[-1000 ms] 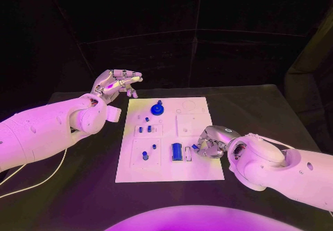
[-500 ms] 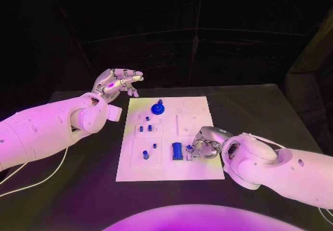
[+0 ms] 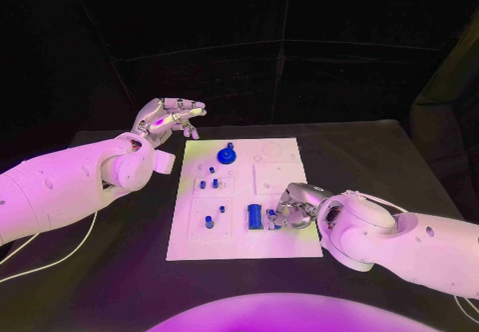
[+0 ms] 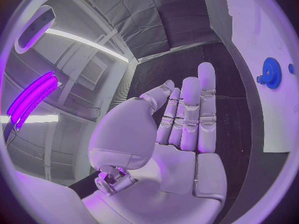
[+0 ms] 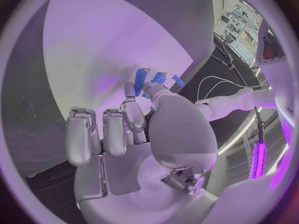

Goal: Assemble the parts on the task board

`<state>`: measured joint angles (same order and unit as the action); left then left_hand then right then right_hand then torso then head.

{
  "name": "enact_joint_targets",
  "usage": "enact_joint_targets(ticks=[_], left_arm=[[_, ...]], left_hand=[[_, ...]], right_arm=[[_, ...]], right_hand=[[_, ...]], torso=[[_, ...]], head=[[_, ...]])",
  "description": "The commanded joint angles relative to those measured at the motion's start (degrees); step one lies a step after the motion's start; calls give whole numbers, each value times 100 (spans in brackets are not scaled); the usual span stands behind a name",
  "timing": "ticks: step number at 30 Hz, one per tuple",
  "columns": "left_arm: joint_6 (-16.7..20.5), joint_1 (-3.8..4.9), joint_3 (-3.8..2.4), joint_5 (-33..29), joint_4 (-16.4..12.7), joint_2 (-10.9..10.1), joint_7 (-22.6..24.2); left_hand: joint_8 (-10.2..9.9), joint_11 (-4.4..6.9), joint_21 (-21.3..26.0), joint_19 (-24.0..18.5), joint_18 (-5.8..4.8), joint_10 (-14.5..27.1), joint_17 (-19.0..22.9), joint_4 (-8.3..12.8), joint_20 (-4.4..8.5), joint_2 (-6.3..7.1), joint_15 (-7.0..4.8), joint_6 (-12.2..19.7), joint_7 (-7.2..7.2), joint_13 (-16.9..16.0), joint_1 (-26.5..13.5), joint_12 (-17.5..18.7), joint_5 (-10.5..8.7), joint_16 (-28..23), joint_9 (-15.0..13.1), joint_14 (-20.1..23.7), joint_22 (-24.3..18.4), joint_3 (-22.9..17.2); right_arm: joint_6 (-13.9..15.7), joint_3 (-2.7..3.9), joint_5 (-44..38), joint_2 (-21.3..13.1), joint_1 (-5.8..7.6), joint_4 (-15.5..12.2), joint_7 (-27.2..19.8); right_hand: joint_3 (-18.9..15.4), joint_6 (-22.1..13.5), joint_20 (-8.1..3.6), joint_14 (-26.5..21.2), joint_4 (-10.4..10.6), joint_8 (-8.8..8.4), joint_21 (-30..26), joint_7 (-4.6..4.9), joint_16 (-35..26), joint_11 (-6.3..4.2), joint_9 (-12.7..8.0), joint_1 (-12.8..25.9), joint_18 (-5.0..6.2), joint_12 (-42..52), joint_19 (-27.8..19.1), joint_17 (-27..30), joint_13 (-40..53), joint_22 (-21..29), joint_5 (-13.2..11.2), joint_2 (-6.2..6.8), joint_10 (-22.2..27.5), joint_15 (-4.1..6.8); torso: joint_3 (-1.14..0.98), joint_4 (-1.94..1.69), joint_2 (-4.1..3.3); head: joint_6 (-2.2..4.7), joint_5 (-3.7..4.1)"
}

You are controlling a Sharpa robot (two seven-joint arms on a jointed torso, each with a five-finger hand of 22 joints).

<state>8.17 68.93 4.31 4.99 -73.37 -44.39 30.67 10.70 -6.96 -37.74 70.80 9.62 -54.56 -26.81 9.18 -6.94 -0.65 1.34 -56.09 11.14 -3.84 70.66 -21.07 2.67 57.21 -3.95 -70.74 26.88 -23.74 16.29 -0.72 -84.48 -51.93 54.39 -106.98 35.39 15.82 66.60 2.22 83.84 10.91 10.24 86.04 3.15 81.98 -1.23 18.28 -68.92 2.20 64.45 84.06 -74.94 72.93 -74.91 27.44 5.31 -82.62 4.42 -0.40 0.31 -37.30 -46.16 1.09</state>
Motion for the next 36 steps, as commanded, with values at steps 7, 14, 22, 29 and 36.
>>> enact_joint_targets(ticks=[7,14,22,29,36], left_arm=[[-75,10,-5,-20,-18,-2,-4],[-73,11,-5,-20,-21,-5,-9],[-78,11,-5,-20,-18,2,-17],[-82,11,-5,-20,-17,3,-26],[-88,11,-5,-20,-16,1,-28]], left_hand=[[23,4,23,-25,85,54,9,40,-3,-12,17,46,-14,0,47,-23,14,13,-9,38,-8,-11],[24,4,24,-25,85,56,11,44,-3,-11,17,48,-14,1,51,-24,14,14,-8,39,-9,-11],[24,4,24,-25,85,56,11,44,-3,-11,17,48,-14,1,51,-24,14,14,-8,39,-9,-11],[24,4,24,-25,85,56,11,44,-3,-11,17,48,-14,1,51,-24,14,14,-8,39,-9,-11],[24,4,24,-25,85,56,11,44,-3,-11,17,48,-14,1,51,-24,14,14,-8,39,-9,-11]], right_arm=[[-92,1,1,56,5,44,38],[-70,1,-8,75,6,98,47],[21,2,-1,118,6,165,48],[85,2,-23,120,6,162,27],[119,3,-38,-14,6,89,-138]], right_hand=[[27,83,-53,375,107,41,20,-40,33,-33,41,185,-78,-46,212,-179,-26,-1048,-116,3,-43,56],[41,84,-59,373,122,46,20,-43,27,-36,56,219,-78,16,213,-171,19,-1050,-212,11,-64,59],[43,72,-60,370,176,47,16,-36,15,-29,83,312,-78,11,210,-157,26,-1047,-512,14,-68,55],[-148,73,-47,367,370,51,4,-14,3,-7,118,592,-74,2,200,-143,35,-1037,-1058,47,-74,38],[-491,40,-45,363,351,40,-17,-8,-15,-2,150,589,-68,-10,182,-122,47,-1016,-738,109,-67,36]], torso=[[4,-5,-6],[0,2,-3],[-1,-3,-2],[-2,-2,-1],[-5,5,7]], head=[[-2,-2],[-12,-4],[-8,11],[-3,14],[3,18]])
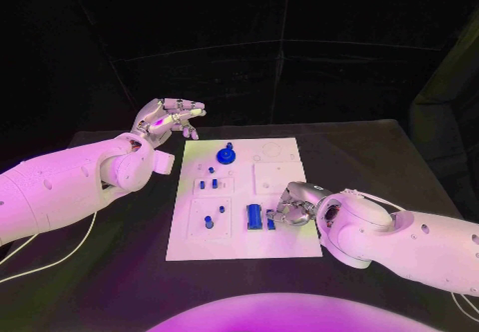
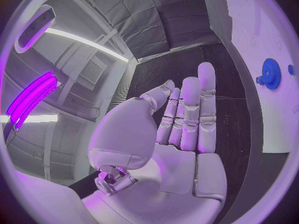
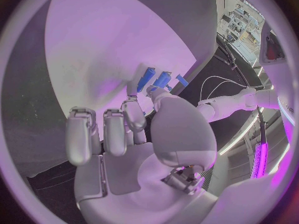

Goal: Assemble the parts on the task board

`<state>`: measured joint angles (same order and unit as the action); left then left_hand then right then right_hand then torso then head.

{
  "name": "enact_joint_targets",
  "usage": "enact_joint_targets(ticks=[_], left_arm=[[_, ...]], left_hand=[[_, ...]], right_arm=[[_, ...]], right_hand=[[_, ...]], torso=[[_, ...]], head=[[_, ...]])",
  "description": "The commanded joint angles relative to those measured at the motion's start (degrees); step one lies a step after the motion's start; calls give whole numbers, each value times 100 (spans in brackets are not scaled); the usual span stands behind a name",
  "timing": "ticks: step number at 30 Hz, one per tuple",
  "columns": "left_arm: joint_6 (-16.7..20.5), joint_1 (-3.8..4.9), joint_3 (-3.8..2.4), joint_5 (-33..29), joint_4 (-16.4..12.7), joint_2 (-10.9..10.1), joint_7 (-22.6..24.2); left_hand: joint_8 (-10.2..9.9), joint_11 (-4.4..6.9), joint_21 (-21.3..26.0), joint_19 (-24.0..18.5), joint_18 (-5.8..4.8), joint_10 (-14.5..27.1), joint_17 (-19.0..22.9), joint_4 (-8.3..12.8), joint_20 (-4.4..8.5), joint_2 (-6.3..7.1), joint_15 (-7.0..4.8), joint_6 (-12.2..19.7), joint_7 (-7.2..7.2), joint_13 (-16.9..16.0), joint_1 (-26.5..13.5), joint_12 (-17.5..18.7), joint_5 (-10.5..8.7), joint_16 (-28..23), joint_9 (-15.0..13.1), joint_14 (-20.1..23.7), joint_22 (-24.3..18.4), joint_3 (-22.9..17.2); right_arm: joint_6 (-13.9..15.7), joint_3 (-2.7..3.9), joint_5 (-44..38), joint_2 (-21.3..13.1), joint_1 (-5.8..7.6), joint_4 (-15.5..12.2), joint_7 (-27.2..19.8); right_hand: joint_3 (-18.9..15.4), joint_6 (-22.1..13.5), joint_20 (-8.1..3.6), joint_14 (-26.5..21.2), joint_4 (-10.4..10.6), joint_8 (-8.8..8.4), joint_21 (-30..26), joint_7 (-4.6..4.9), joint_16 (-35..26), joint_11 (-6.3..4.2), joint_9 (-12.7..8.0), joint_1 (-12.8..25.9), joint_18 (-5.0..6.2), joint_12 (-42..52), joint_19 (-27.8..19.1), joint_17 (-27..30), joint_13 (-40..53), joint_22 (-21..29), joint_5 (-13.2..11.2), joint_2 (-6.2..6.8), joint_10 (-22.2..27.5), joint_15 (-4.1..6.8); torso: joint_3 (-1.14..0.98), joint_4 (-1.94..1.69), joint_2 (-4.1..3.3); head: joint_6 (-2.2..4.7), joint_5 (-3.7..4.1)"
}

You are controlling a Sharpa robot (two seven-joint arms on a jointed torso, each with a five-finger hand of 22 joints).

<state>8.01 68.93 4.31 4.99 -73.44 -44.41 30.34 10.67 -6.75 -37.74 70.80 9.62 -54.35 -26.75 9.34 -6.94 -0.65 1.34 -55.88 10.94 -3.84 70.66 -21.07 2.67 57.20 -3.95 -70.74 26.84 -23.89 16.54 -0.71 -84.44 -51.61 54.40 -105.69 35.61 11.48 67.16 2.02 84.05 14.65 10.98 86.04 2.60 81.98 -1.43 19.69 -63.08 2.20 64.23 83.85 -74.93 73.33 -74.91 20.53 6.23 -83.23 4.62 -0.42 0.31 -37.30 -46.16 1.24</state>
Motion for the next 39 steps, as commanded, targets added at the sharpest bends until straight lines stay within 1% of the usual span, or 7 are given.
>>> enact_joint_targets(ticks=[1,3,6,12,27,34,39], left_arm=[[-73,10,-5,-20,-9,2,6],[-73,10,-5,-20,-7,1,5],[-72,10,-5,-20,-1,-3,2],[-80,10,-4,-20,7,8,0],[-86,9,-3,-20,10,21,-3],[-88,9,-2,-20,13,20,0],[-90,9,-2,-20,15,18,-1]], left_hand=[[27,-16,24,-25,85,35,5,29,-3,-11,16,27,6,1,51,-24,14,14,-8,39,-5,4],[27,-16,24,-25,85,35,5,29,-3,-11,16,27,6,1,51,-24,14,14,-8,39,-5,4],[27,-16,24,-25,85,35,5,29,-3,-11,16,27,6,1,51,-24,14,14,-8,39,-5,4],[27,-16,24,-25,85,35,5,29,-3,-11,16,27,6,1,51,-24,14,14,-8,39,-5,4],[33,-17,27,-23,85,42,13,45,-1,-13,15,32,8,2,65,-29,14,17,-8,42,-8,0],[33,-17,27,-23,85,42,13,45,-1,-13,15,32,8,2,65,-29,14,17,-8,42,-8,0],[33,-17,27,-23,85,42,13,45,-1,-13,15,32,8,2,65,-29,14,17,-8,42,-8,0]], right_arm=[[72,2,-31,-86,5,-59,-221],[34,2,-4,-133,5,-81,-294],[-133,2,87,-224,6,-124,-461],[-353,1,153,-238,6,-143,-548],[-573,1,83,-82,5,88,-320],[-426,1,17,-58,5,117,-309],[-280,2,162,-149,6,17,-607]], right_hand=[[-137,-49,-20,335,-95,-49,-39,59,-35,30,13,-86,-60,-24,181,-94,-10,-992,-243,58,14,9],[-209,-72,-15,331,-140,-59,-54,66,-49,43,16,-146,-55,-48,167,-74,-20,-976,-402,86,31,1],[-449,-105,4,328,-246,-71,-73,88,-66,57,35,-306,-50,-93,150,-55,-35,-960,-873,119,62,-16],[-717,-104,12,331,-306,-68,-74,88,-65,58,61,-443,-50,-83,152,-65,-18,-964,-1232,45,64,-20],[-888,-83,9,335,-306,-55,-67,77,-59,50,84,-508,-53,-70,162,-80,-6,-975,-1348,-101,55,-15],[-1016,-69,5,337,-264,-47,-65,70,-58,45,99,-502,-54,-69,165,-83,-3,-979,-1250,-237,48,-9],[-1214,-78,3,332,-193,-49,-79,69,-75,44,108,-423,-49,-91,153,-60,-13,-966,-1180,-207,54,-9]], torso=[[-3,4,9],[-4,0,11],[-2,5,7],[-2,6,5],[-2,-8,-5],[-3,0,2],[0,1,7]], head=[[1,4],[0,6],[15,3],[25,10],[3,5],[-2,-11],[9,-17]])
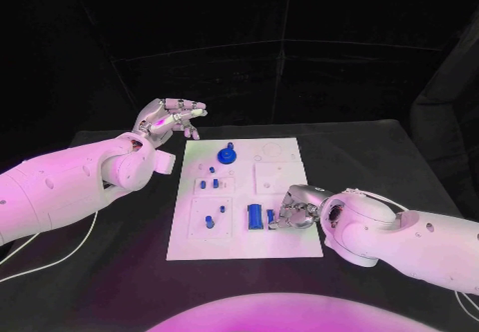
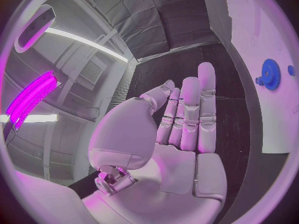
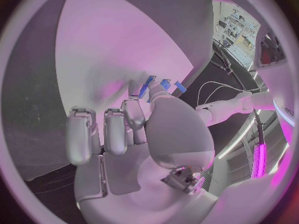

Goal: Assemble the parts on the task board

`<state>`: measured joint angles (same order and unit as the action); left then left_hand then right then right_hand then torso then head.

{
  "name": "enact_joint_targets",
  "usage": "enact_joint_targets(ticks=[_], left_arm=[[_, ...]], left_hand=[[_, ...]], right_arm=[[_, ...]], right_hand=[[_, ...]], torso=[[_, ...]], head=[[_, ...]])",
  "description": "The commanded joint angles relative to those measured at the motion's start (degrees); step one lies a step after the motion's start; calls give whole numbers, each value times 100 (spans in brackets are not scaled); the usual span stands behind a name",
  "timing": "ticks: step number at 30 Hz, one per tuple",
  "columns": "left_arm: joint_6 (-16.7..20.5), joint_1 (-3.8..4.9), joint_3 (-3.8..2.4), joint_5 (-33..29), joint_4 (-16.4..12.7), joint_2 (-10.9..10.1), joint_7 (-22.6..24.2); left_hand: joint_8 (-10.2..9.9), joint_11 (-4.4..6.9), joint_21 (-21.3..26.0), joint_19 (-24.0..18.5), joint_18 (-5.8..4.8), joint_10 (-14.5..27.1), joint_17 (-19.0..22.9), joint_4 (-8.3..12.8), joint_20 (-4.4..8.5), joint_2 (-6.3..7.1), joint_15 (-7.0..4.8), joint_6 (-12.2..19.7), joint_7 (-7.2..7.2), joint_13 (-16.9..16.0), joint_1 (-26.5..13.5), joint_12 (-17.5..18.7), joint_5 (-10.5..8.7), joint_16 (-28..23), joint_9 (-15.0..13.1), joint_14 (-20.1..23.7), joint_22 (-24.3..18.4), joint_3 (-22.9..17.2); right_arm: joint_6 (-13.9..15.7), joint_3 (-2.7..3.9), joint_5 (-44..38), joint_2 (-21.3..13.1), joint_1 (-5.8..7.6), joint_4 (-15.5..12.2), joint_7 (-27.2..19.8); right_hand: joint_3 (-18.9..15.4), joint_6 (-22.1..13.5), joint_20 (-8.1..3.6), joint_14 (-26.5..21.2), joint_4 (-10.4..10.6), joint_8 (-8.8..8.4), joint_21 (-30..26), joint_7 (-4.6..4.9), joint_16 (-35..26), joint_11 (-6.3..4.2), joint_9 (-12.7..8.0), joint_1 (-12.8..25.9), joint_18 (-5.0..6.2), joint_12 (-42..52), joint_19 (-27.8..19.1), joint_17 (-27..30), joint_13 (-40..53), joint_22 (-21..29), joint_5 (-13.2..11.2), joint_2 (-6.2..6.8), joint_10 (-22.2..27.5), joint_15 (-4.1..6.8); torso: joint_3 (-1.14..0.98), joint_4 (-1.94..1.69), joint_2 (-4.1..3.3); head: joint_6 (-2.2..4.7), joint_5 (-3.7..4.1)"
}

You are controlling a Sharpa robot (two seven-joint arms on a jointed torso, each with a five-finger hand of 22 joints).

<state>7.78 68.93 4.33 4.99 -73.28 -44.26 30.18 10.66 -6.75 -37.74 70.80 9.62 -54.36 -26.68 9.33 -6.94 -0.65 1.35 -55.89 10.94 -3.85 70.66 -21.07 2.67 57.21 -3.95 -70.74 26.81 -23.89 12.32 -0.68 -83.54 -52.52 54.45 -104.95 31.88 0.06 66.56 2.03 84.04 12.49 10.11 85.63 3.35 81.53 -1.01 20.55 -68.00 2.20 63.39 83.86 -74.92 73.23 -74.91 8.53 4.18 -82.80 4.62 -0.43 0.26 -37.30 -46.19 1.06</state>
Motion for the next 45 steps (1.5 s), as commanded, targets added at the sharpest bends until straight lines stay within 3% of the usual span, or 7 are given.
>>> enact_joint_targets(ticks=[1,13,14,16,23,35,45], left_arm=[[-67,9,-4,-20,0,3,15],[-375,9,1,-21,-7,-13,182],[-456,9,1,-39,11,-4,230],[-511,9,2,-111,46,14,261],[-545,1,11,-361,380,187,284],[-395,-50,164,-778,1527,873,296],[-296,-166,170,-876,1959,1226,295]], left_hand=[[34,-17,27,-23,85,42,5,45,-1,-13,15,33,8,2,65,-29,14,17,-8,42,-5,-1],[47,-36,66,-57,69,53,29,-69,-28,156,56,58,18,-2,-213,-60,9,17,-4,81,-30,228],[63,-17,117,-98,76,57,48,-162,-44,237,54,74,-10,-12,-383,-109,21,22,-3,132,-61,427],[98,-3,200,-166,81,62,91,-210,-53,245,51,68,-34,-19,-439,-173,23,-9,-5,241,-112,595],[139,-37,851,-797,64,79,558,-234,-154,90,147,60,-32,13,-339,-246,35,-812,11,974,-495,918],[-337,-358,2738,-2674,36,271,1965,-281,-811,-127,744,390,22,28,-240,778,35,-3796,19,1955,-1705,1326],[-537,-410,2935,-2778,98,145,2220,-316,-926,-226,815,341,65,26,-187,1165,19,-4418,17,1804,-1928,1588]], right_arm=[[166,-2,147,-83,0,-77,-355],[720,5,3077,-381,213,211,-3013],[732,6,3737,-362,314,415,-3466],[712,6,4455,-318,435,679,-3905],[576,9,6150,88,754,1811,-4935],[366,31,7517,1344,870,3995,-5691],[114,44,7799,1898,873,4902,-5818]], right_hand=[[-192,-37,5,326,100,29,-56,0,-49,7,22,170,-44,-41,137,-34,-23,-948,-129,46,26,-14],[-590,-803,173,-405,105,-370,-1768,300,-2045,277,-142,-416,438,-2894,-1317,2453,-1788,797,-315,-184,1291,-225],[-505,-1023,285,-15,-88,-478,-3627,437,-764,429,-238,-813,817,-3624,-2685,560,-2293,2503,-265,-356,1822,-376],[-498,-1057,418,-1411,-195,-487,-4195,558,-4042,530,-304,-1037,816,-4321,-2782,3933,-2947,2912,-249,-472,2058,-485],[-562,-1124,848,-2179,-545,-629,-6000,754,-6420,843,-601,-1375,776,-5634,-3273,5323,-4772,4242,-316,-591,2173,-939],[-709,-1423,1244,-2356,-1128,-650,-7753,808,-7797,1088,-1362,-855,831,-5970,-3170,6917,-6633,5777,-456,-853,2408,-1286],[-716,-1451,1279,-2394,-1292,-653,-7943,794,-7799,1123,-1511,-743,830,-5975,-3054,7118,-6880,5983,-403,-948,2469,-1312]], torso=[[1,4,11],[24,-58,49],[38,-77,68],[52,-79,118],[92,-55,276],[84,7,489],[43,1,501]], head=[[14,2],[188,35],[217,64],[269,80],[485,139],[1020,179],[1218,162]])
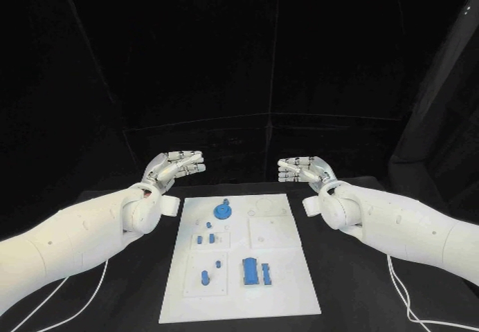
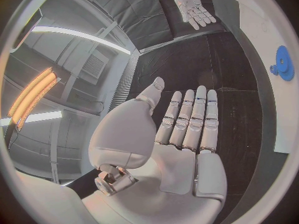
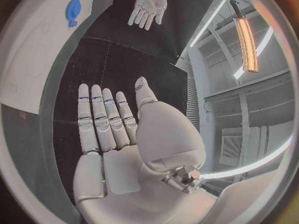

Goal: Assemble the parts on the task board

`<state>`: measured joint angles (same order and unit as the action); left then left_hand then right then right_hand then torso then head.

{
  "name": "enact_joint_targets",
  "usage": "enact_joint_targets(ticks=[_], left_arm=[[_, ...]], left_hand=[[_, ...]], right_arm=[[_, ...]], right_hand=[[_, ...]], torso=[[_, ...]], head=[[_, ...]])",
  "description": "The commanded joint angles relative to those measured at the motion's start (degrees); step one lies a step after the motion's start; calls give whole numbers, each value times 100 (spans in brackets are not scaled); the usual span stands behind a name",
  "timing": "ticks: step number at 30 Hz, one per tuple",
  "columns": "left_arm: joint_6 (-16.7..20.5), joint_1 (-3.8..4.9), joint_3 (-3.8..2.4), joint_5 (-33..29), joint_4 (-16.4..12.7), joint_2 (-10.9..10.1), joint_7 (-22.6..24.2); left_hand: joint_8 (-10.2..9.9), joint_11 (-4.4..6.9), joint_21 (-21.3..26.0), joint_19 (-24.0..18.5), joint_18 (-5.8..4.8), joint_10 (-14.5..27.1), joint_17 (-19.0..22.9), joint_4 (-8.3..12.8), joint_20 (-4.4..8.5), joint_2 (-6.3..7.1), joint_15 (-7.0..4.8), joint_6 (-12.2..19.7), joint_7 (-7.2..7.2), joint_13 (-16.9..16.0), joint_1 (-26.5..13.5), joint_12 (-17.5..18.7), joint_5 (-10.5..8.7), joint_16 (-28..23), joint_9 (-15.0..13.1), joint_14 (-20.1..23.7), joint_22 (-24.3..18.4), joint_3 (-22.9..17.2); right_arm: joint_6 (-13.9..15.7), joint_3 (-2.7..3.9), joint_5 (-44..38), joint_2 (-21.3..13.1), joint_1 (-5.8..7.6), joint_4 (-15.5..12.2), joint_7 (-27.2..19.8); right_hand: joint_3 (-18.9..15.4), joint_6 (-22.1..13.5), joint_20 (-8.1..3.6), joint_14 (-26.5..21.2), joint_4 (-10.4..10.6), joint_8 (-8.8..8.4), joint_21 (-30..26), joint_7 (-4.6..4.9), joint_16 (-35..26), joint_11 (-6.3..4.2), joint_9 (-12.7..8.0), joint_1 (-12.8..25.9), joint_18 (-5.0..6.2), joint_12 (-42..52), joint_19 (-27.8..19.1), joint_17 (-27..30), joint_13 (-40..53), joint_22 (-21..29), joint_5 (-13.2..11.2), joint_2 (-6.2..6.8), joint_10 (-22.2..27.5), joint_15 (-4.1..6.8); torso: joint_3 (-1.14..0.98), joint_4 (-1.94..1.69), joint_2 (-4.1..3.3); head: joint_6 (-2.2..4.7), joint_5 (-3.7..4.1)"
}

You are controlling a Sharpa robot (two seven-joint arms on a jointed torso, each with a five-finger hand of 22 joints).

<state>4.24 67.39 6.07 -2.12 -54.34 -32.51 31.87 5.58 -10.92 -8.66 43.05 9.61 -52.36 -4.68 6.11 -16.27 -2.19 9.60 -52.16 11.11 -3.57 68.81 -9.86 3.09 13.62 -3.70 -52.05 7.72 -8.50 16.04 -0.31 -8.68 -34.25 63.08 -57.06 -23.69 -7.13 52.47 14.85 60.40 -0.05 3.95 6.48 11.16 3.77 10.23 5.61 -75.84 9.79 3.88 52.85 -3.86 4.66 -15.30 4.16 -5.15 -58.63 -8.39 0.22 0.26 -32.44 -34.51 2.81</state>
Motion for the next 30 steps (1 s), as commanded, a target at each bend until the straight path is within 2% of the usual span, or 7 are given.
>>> enact_joint_targets(ticks=[1,11,12,16,19,21,30], left_arm=[[4,-5,0,-5,8,7,0],[759,-141,-115,36,-668,-225,-39],[893,-165,-136,44,-789,-266,-46],[1548,-283,-235,79,-1375,-468,-80],[2211,-403,-336,115,-1969,-672,-115],[2579,-469,-392,135,-2300,-785,-134],[3734,-677,-568,198,-3334,-1140,-195]], left_hand=[[-558,325,260,-1291,-288,1566,468,-184,488,219,-291,1553,-321,357,-2053,307,-309,-425,370,1542,-236,269],[-558,578,462,-2268,-414,2737,468,-611,857,219,-510,2734,-564,357,-3621,538,-309,-743,370,2714,-772,850],[-558,598,866,-2347,-435,2835,468,-611,887,219,-527,2830,-586,357,-3749,554,-309,-762,370,2812,-772,850],[-558,671,866,-2640,-497,3194,468,-611,999,219,-960,3187,-663,357,-4216,986,-309,-854,370,3168,-772,850],[-558,1092,866,-2826,-497,3420,468,-611,1070,219,-960,3414,-1111,357,-4515,986,-309,-912,370,3398,-772,850],[-558,1092,866,-2973,-961,3600,468,-611,1123,219,-960,3591,-1111,357,-4749,986,-309,-953,370,3577,-772,850],[-558,1092,866,-3359,-961,4078,468,-611,1627,219,-960,4060,-1111,357,-5367,986,-309,-1362,370,4049,-772,850]], right_arm=[[-5,0,13,12,0,20,-7],[637,7,208,-229,-67,-735,-145],[751,8,243,-272,-79,-870,-169],[1308,14,412,-481,-137,-1525,-289],[1856,20,579,-687,-193,-2169,-406],[2112,23,657,-783,-220,-2471,-461],[2767,30,856,-1028,-288,-3241,-602]], right_hand=[[218,-1574,-446,-1812,5,-395,-199,-335,-377,-307,-561,2275,-294,-388,-1585,386,-466,464,-416,515,1759,252],[713,-2772,-781,-3185,5,-395,-648,-579,-377,-537,-561,4002,-426,-388,-2758,386,-466,813,-416,515,3101,435],[713,-2867,-807,-3295,5,-395,-648,-600,-377,-556,-561,4140,-452,-388,-2856,386,-466,841,-416,515,3207,839],[713,-3222,-909,-3702,5,-395,-648,-676,-377,-1023,-561,4651,-515,-388,-3216,386,-466,943,-416,515,3603,839],[713,-3447,-971,-3963,5,-395,-648,-1116,-377,-1023,-561,4976,-515,-388,-3448,386,-466,1008,-416,515,3851,839],[713,-3625,-1021,-4169,5,-395,-648,-1116,-377,-1023,-561,5233,-577,-388,-3627,386,-466,1060,-416,515,4050,839],[713,-4093,-1485,-4706,5,-395,-648,-1116,-377,-1023,-561,5911,-979,-388,-4090,386,-466,1530,-416,515,4574,839]], torso=[[0,0,0],[-21,-24,118],[-21,-25,123],[-22,-26,126],[-22,-26,126],[-22,-26,126],[-22,-26,126]], head=[[0,-1],[13,-263],[13,-274],[14,-281],[14,-281],[14,-281],[14,-281]])
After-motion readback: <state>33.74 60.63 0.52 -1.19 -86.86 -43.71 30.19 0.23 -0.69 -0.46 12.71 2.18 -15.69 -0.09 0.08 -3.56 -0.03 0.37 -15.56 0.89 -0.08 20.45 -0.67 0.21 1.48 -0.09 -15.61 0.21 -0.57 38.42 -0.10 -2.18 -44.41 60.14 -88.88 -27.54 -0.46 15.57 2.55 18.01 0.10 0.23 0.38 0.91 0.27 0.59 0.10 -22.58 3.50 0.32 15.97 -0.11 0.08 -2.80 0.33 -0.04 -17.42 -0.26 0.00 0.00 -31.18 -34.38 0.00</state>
